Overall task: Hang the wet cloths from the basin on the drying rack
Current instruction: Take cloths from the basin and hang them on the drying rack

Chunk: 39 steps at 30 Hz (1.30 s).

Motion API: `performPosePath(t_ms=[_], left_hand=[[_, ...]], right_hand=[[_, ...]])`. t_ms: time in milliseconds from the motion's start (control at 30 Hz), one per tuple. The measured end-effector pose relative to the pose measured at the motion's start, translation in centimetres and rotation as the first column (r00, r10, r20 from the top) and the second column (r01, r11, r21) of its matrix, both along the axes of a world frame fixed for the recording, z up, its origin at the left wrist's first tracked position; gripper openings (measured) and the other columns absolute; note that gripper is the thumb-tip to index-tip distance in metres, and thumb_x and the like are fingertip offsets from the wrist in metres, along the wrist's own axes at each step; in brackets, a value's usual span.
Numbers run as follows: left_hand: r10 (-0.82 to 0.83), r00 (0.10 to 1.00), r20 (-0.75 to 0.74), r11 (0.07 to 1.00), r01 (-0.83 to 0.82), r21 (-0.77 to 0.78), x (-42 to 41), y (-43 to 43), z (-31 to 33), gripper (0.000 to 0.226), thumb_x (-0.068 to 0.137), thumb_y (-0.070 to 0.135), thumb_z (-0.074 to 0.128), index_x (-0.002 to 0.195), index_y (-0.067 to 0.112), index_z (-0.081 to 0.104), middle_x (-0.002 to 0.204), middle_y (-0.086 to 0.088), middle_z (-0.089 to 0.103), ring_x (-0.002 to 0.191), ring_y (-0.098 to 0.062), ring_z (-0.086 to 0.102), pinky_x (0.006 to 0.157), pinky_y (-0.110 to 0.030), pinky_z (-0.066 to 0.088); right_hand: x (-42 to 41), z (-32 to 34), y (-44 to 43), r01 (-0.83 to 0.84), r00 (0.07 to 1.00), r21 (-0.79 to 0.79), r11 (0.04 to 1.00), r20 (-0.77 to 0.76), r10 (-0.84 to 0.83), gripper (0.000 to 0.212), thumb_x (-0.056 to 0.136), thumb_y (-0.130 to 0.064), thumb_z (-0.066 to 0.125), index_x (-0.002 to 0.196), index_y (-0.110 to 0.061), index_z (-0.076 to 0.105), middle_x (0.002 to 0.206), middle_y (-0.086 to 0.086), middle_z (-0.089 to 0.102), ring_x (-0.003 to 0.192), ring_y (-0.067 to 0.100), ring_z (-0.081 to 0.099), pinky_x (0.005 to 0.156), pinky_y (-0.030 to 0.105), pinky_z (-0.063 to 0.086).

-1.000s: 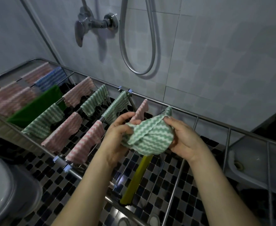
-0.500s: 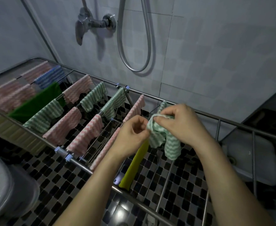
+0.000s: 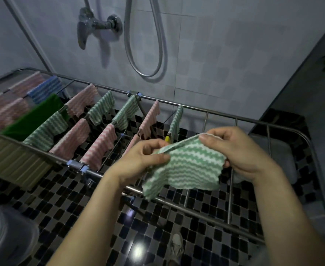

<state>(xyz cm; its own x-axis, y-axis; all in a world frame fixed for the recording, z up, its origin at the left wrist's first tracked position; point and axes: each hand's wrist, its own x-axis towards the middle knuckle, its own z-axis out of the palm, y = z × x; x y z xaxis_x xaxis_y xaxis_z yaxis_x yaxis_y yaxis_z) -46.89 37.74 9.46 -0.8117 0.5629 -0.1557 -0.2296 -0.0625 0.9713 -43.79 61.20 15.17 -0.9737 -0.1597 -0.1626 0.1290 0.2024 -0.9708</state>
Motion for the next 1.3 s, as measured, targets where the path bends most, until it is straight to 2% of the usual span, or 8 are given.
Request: performPosePath(t_ms=[167,267,367,500,833,1033,1167,1300], left_hand=[[-0.054,0.991,0.123,0.985,0.033,0.170,1.8,-0.4,-0.3,0.041,0.082,0.025,0.072,0.111,-0.003,0.066,0.092,-0.012,0.071,0.081,-0.022,0.067,0.074,-0.032,0.056],[0.041,0.981,0.189,0.997,-0.052,0.057,2.0,1.2,-1.3,0.032,0.091,0.026,0.062,0.107,-0.002,0.067,0.088,-0.011,0.071,0.076,-0.021,0.066,0.070,-0.031,0.055],[0.170,0.972,0.164,0.958,-0.124,-0.259,1.3,4.3,-3.8,0.040,0.093,0.038,0.058,0.096,0.000,0.067,0.084,-0.010,0.066,0.073,-0.023,0.061,0.069,-0.031,0.049],[0.254,0.962,0.097,0.859,-0.179,-0.480,-0.1,7.0,-8.4,0.034,0.090,0.035,0.066,0.111,0.008,0.064,0.116,-0.009,0.067,0.102,-0.029,0.066,0.089,-0.043,0.055],[0.326,0.933,-0.151,0.829,-0.359,-0.429,-2.0,8.7,-12.3,0.029,0.100,0.018,0.048,0.129,0.020,0.056,0.119,-0.004,0.065,0.105,-0.016,0.064,0.090,-0.034,0.054],[0.108,0.891,-0.440,0.622,-0.406,-0.669,-0.9,8.9,-11.6,0.037,0.088,0.021,0.068,0.122,0.023,0.054,0.112,0.002,0.051,0.093,-0.010,0.053,0.076,-0.017,0.046],[-0.155,0.964,-0.218,0.649,-0.067,-0.758,2.0,8.9,-9.8,0.013,0.084,0.028,0.072,0.084,0.027,0.059,0.082,0.010,0.063,0.073,0.001,0.060,0.065,-0.018,0.049],[-0.262,0.942,-0.210,0.598,-0.013,-0.802,3.5,8.3,-10.0,0.021,0.077,0.033,0.077,0.084,0.027,0.058,0.078,0.011,0.060,0.073,-0.004,0.057,0.067,-0.026,0.050]], right_hand=[[4.1,-0.4,2.3,-0.032,0.983,-0.264,0.964,0.167,0.078,0.036,0.078,-0.027,0.062,0.081,0.009,0.064,0.044,-0.001,0.049,0.029,0.002,0.033,0.030,0.009,0.024],[4.3,-2.7,3.2,0.096,0.955,-0.347,0.933,0.296,0.012,0.038,0.081,-0.025,0.062,0.089,0.012,0.065,0.063,0.009,0.067,0.046,0.012,0.059,0.044,0.017,0.047],[3.1,-7.4,4.1,0.266,0.882,-0.155,0.951,0.438,-0.176,0.026,0.093,-0.025,0.060,0.097,-0.001,0.069,0.090,0.012,0.072,0.077,0.019,0.067,0.068,0.028,0.054],[0.9,-12.9,4.6,0.374,0.835,0.108,0.921,0.395,-0.384,0.024,0.098,-0.022,0.055,0.085,-0.003,0.061,0.098,0.014,0.068,0.081,0.017,0.068,0.056,0.026,0.057],[-2.2,-15.5,5.1,0.160,0.951,0.633,0.758,0.108,-0.290,0.027,0.093,-0.020,0.051,0.086,0.000,0.068,0.074,0.016,0.068,0.067,0.032,0.067,0.065,0.044,0.058],[-4.1,-16.9,4.7,0.172,0.951,0.390,0.905,0.175,-0.256,0.029,0.090,-0.029,0.063,0.118,-0.022,0.059,0.116,-0.001,0.063,0.100,0.015,0.062,0.089,0.041,0.055],[-4.9,-18.0,4.3,0.151,0.952,0.293,0.944,0.213,-0.219,0.026,0.085,-0.030,0.070,0.107,-0.022,0.058,0.110,0.000,0.063,0.099,0.015,0.062,0.086,0.041,0.056],[-5.3,-18.1,3.6,0.151,0.965,0.335,0.930,0.153,-0.212,0.023,0.082,-0.024,0.074,0.099,-0.018,0.060,0.095,-0.001,0.065,0.088,0.014,0.064,0.077,0.029,0.055]])
